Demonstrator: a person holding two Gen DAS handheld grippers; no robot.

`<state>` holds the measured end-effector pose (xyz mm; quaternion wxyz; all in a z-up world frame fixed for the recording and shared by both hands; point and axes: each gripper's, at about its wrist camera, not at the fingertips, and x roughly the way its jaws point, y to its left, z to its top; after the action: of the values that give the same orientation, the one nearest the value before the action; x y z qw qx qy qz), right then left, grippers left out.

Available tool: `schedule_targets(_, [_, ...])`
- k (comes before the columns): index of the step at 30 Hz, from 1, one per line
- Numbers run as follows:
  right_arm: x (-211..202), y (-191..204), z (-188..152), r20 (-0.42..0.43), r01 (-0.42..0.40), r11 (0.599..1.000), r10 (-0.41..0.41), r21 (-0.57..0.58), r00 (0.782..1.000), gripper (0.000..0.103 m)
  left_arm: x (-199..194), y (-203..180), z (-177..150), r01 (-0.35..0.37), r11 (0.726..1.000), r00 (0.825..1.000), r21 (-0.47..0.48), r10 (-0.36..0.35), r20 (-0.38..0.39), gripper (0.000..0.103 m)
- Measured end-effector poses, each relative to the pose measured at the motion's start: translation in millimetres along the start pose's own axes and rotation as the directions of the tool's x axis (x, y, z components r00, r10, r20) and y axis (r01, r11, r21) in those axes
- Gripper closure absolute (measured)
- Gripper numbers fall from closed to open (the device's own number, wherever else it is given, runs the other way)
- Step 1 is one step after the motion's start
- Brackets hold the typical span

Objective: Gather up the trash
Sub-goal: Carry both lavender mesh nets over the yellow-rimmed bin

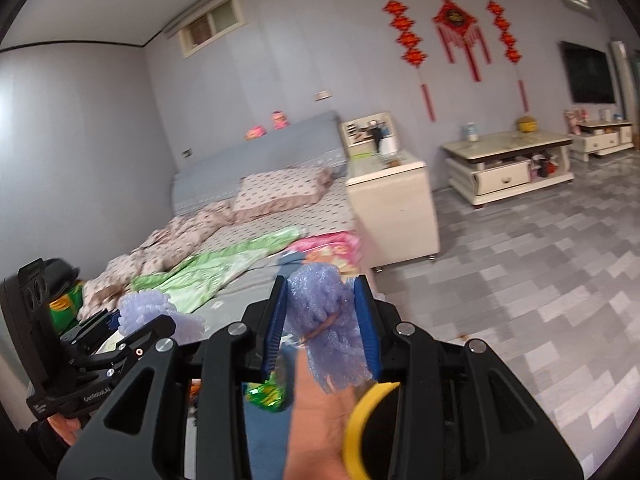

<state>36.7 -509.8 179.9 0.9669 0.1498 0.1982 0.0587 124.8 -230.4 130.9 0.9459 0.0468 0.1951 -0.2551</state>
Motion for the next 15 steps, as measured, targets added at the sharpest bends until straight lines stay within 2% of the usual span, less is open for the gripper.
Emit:
schedule_targets(6, [-6.3,-50.0,2.2,-0.003,0.086,0.995,-0.086,0.05,0.996,0.07,42.6,-28.7,1.1,0.054,0.999,0.998,0.006,-0.054,-0.042,0.042])
schedule_targets(12, [11.3,-98.0,-15.9,-0.055,0.152,0.982,-0.147,0.11,0.988,0.07,94.5,-45.0,-24.3,0.1,0.995,0.988,0.007,-0.099,-0.12,0.041])
schedule_targets(15, [27.1,-115.7,-30.5,-0.094,0.179,0.974,-0.167,0.142,0.982,0.07,120.8,-54.0,-39.9,0.122,0.992,0.978,0.005,-0.12,-0.173,0.041])
